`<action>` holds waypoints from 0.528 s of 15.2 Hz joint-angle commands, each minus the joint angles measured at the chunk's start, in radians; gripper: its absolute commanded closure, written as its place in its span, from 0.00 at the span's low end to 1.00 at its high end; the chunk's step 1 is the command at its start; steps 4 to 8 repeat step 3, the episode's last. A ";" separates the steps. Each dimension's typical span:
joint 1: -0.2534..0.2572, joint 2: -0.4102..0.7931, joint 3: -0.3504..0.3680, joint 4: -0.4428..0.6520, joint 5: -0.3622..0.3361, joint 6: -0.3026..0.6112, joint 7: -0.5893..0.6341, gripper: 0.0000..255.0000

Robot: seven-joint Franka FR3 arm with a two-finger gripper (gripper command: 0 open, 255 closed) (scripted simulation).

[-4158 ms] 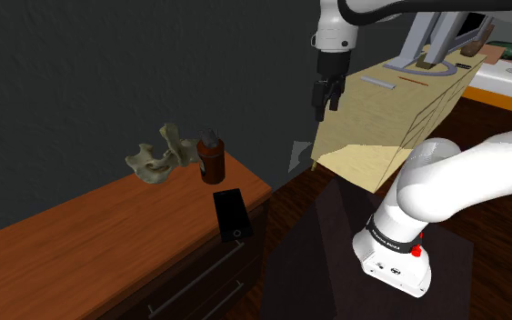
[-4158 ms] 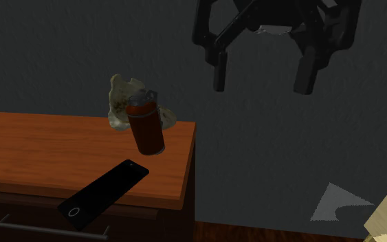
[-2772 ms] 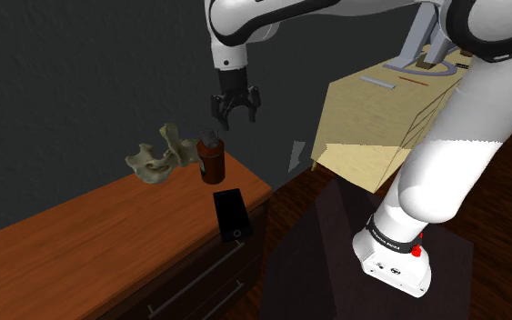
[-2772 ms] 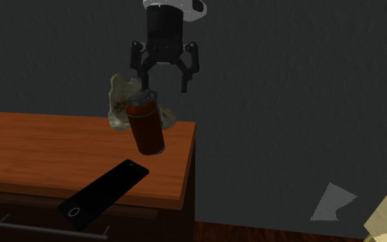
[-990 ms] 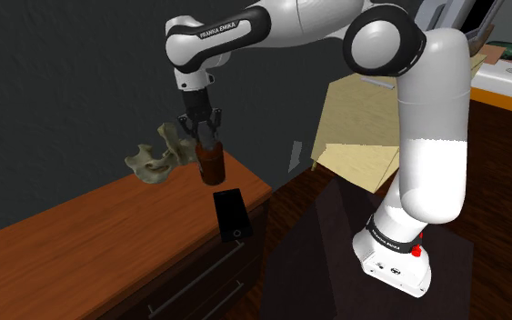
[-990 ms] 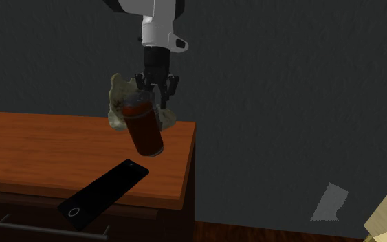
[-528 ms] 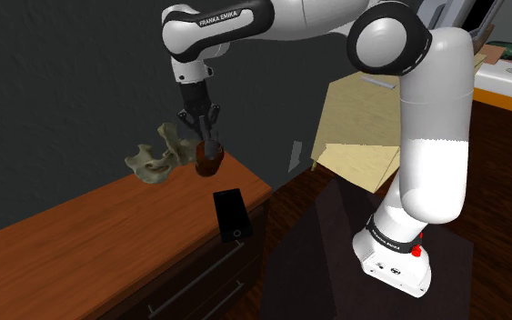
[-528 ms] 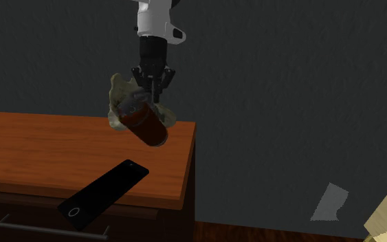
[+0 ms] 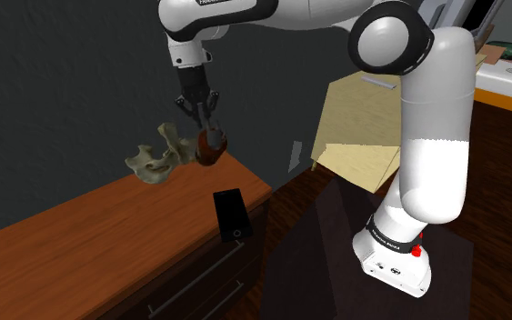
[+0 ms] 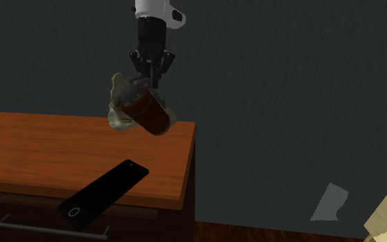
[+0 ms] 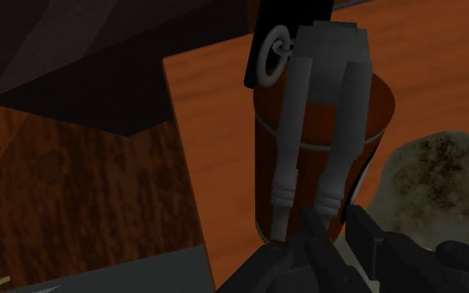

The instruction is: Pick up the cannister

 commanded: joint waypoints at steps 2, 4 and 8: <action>0.000 -0.005 0.001 0.022 0.001 -0.025 0.003 1.00; 0.000 -0.005 0.001 0.022 0.001 -0.025 0.003 1.00; 0.000 -0.005 0.001 0.022 0.001 -0.025 0.003 1.00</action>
